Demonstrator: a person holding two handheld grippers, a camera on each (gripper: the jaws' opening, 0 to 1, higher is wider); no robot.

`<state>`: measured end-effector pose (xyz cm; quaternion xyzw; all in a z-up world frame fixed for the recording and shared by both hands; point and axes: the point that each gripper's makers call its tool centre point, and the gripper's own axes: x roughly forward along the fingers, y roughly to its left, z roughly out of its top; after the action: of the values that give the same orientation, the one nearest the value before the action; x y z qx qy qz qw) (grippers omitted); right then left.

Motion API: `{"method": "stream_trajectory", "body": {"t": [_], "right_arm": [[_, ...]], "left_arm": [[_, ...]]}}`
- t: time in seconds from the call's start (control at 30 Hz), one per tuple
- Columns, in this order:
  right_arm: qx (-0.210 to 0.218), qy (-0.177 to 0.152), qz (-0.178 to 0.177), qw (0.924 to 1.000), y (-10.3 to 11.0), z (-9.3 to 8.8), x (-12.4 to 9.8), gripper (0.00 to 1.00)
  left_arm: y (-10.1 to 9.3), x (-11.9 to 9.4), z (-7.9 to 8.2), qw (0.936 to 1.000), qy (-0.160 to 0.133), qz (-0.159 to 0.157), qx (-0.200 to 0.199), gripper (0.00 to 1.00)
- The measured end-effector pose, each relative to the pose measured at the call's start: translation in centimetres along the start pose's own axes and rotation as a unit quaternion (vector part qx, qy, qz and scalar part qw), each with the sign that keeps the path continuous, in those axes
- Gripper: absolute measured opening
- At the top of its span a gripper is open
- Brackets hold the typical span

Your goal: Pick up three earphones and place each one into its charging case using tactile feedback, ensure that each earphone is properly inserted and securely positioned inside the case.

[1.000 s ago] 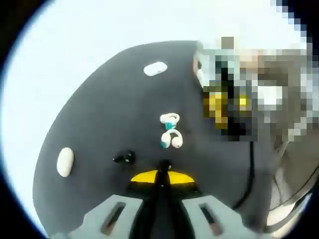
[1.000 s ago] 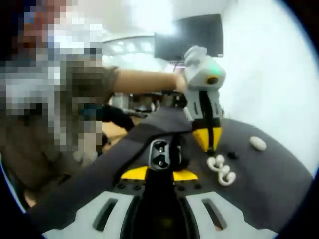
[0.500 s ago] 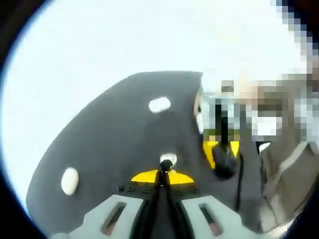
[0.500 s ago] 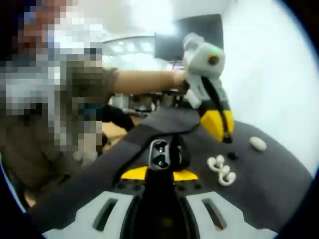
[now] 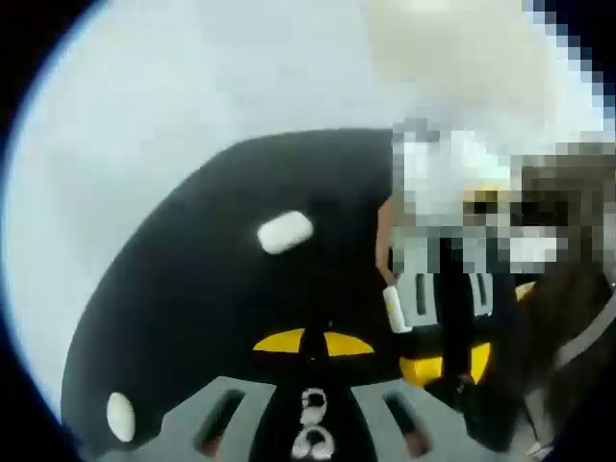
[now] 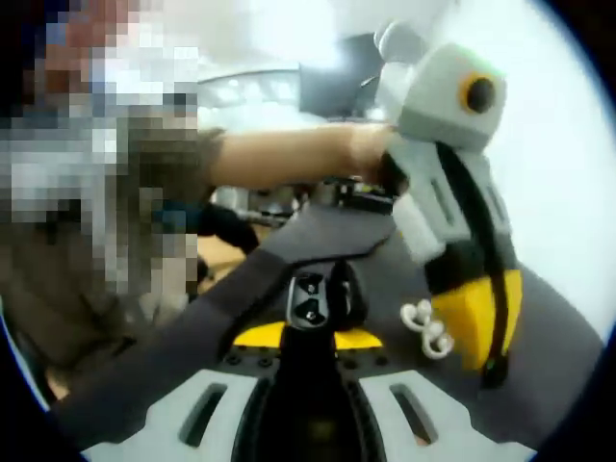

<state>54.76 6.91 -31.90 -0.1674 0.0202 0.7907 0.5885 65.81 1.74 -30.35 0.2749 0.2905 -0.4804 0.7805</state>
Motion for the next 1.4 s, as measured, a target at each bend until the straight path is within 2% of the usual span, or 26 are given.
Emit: {"method": "stream_trajectory", "body": {"t": [0.23,0.5,0.57,0.6,0.67,0.77,0.87,0.9,0.97,1.07,1.17,1.3,1.4], "right_arm": [[-0.001,0.0,0.0,1.0,0.1,0.1,0.2,0.18],[-0.001,0.0,0.0,1.0,0.1,0.2,0.3,0.18],[-0.001,0.0,0.0,1.0,0.1,0.2,0.3,0.18],[-0.001,0.0,-0.001,1.0,0.1,0.2,0.3,0.18],[-0.001,0.0,-0.001,1.0,0.1,0.2,0.3,0.18],[-0.002,0.0,0.0,1.0,0.1,0.2,0.3,0.18],[-0.002,0.0,0.0,1.0,0.1,0.2,0.3,0.18],[-0.002,0.0,0.0,1.0,0.1,0.2,0.3,0.18],[-0.002,0.0,0.0,1.0,0.1,0.2,0.3,0.18],[-0.001,-0.001,0.001,1.0,0.1,0.2,0.3,0.18],[-0.001,-0.001,0.001,1.0,0.1,0.2,0.2,0.18],[0.0,-0.001,0.002,1.0,0.1,0.2,0.2,0.18],[-0.001,-0.001,0.002,1.0,0.1,0.2,0.2,0.18]], "left_arm": [[-1.4,1.6,-1.3,0.9995,0.028,-0.014,0.01,0.03],[-1.6,1.2,-1.4,0.9997,0.013,-0.012,0.017,0.04],[-1.4,0.6,-1.3,0.9995,0.011,-0.016,0.024,0.13],[-1.3,0.0,-1.0,0.9997,-0.002,-0.023,0.006,0.17],[-0.1,-1.8,-0.5,0.9994,-0.022,-0.017,-0.018,0.16],[3.4,-5.1,-1.0,0.9987,-0.032,0.033,-0.022,0.16],[7.1,-8.1,-3.3,0.9952,-0.018,0.093,-0.024,0.13],[8.3,-9.0,-4.6,0.9935,-0.007,0.111,-0.022,0.13],[8.9,-9.6,-6.1,0.9932,0.002,0.113,-0.024,0.12],[8.4,-9.7,-8.3,0.9942,0.016,0.099,-0.037,0.12],[7.1,-9.0,-9.6,0.9962,0.037,0.076,-0.02,0.12],[6.3,-8.1,-9.6,0.9959,0.048,0.065,-0.041,0.12],[5.6,-7.1,-8.9,0.9942,0.038,0.054,-0.085,0.14]]}}
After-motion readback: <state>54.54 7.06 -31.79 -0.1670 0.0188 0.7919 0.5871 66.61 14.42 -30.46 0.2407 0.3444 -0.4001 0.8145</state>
